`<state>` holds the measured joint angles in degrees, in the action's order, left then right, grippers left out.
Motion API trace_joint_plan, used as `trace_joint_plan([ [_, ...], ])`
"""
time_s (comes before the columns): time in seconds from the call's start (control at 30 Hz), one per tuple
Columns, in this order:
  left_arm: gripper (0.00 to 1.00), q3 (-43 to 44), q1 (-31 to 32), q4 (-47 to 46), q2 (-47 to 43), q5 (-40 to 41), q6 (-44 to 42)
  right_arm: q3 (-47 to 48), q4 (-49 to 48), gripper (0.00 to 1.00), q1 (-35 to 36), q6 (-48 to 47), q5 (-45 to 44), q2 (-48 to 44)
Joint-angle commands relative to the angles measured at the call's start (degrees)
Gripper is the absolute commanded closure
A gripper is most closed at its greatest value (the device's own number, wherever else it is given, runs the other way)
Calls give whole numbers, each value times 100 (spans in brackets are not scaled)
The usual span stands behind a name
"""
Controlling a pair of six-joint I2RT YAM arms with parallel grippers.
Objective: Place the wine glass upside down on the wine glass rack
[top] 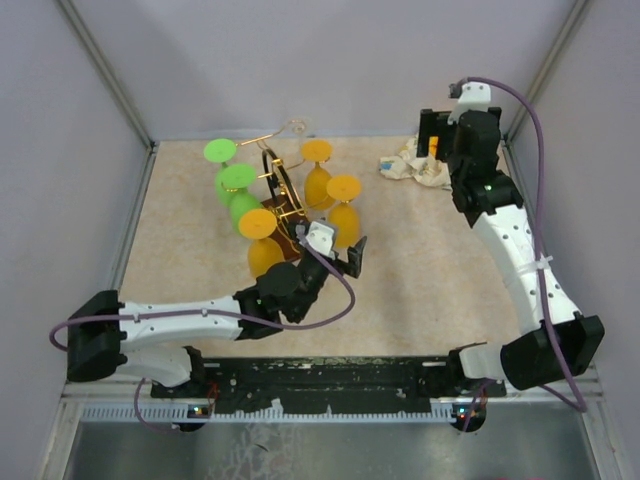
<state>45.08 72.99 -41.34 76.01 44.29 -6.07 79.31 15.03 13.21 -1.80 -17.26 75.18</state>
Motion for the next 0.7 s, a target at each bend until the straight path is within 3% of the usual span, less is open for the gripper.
trace_joint_plan([
  [0.0, 0, 1015, 122, 1455, -109, 507, 502, 535, 313, 1, -64, 220, -105, -23],
  [0.13, 0, 1957, 257, 2087, 208, 1592, 422, 692, 558, 1, -64, 314, -120, -126],
  [0.23, 0, 2318, 391, 2122, 366, 1873, -210, 803, 693, 1, -70, 355, -103, -212],
  [0.33, 0, 2248, 471, 1854, 272, 1825, -541, 880, 801, 1, -66, 390, -102, -284],
  [0.67, 0, 1754, 514, 1753, -367, 1590, -435, 873, 858, 1, -66, 417, -82, -346],
])
